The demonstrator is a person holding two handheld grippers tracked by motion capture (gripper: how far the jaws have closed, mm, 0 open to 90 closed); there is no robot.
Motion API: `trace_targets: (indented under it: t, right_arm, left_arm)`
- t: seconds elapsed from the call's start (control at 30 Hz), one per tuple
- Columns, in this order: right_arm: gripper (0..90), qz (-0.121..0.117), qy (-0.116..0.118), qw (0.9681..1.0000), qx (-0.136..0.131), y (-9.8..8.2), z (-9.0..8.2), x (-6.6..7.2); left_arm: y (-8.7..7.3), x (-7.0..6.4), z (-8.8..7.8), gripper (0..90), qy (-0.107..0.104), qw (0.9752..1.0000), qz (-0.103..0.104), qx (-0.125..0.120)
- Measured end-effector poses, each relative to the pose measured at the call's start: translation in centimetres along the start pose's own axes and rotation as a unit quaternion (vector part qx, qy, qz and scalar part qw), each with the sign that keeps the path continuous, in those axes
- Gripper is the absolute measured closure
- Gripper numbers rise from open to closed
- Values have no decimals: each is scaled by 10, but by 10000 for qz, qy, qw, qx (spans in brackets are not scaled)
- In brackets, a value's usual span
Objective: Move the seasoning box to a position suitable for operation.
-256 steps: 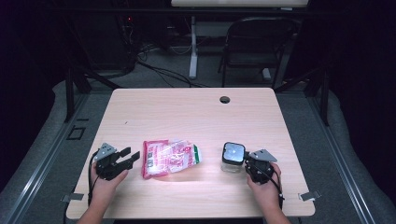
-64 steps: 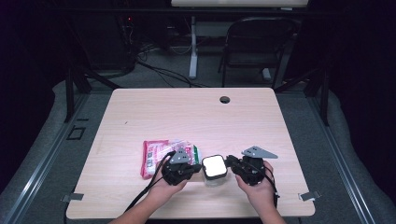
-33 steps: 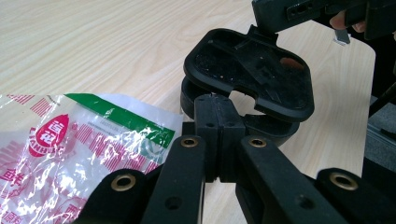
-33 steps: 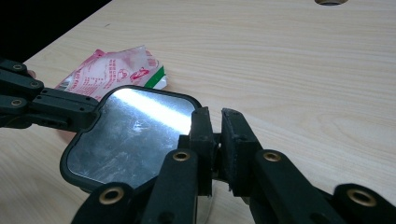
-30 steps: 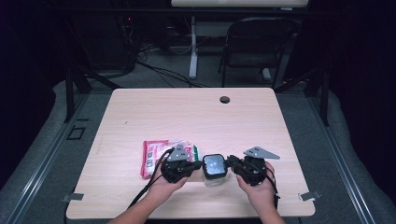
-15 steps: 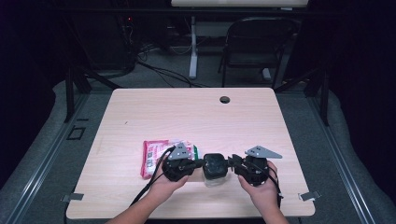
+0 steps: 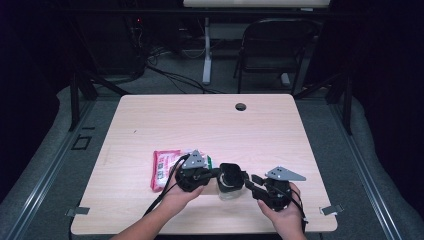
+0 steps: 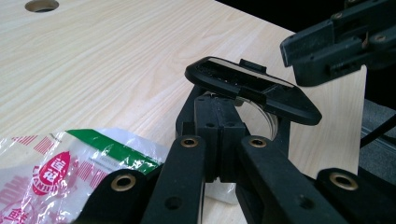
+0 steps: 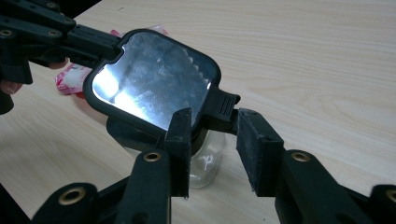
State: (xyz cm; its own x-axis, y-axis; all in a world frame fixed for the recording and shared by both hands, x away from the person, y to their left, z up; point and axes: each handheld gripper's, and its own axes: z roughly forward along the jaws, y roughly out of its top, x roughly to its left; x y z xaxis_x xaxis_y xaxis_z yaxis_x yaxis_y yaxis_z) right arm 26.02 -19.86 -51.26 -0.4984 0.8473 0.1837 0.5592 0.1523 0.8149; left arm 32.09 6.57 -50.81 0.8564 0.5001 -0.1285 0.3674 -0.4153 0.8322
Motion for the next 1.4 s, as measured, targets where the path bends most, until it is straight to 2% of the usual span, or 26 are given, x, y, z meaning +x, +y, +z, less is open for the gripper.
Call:
trace_targets:
  t: [0.3,0.6,0.9,1.13,1.4]
  right_arm:
    - [546,-231,77,9997,78,-8,0,4]
    - [525,-282,106,9995,70,-9,1,8]
    - [515,-478,37,9988,128,-10,5,14]
    - [485,-810,-70,9966,-99,-10,12,24]
    - [521,-741,-78,9971,-173,-9,13,25]
  left_arm:
    - [2,2,2,900,-13,10000,15,31]
    - [5,1,1,900,-36,10000,-29,7]
    - [7,0,2,900,-56,10000,-10,-32]
    - [7,0,3,900,-61,10000,-25,-27]
    - [4,3,5,895,3,10000,-40,11]
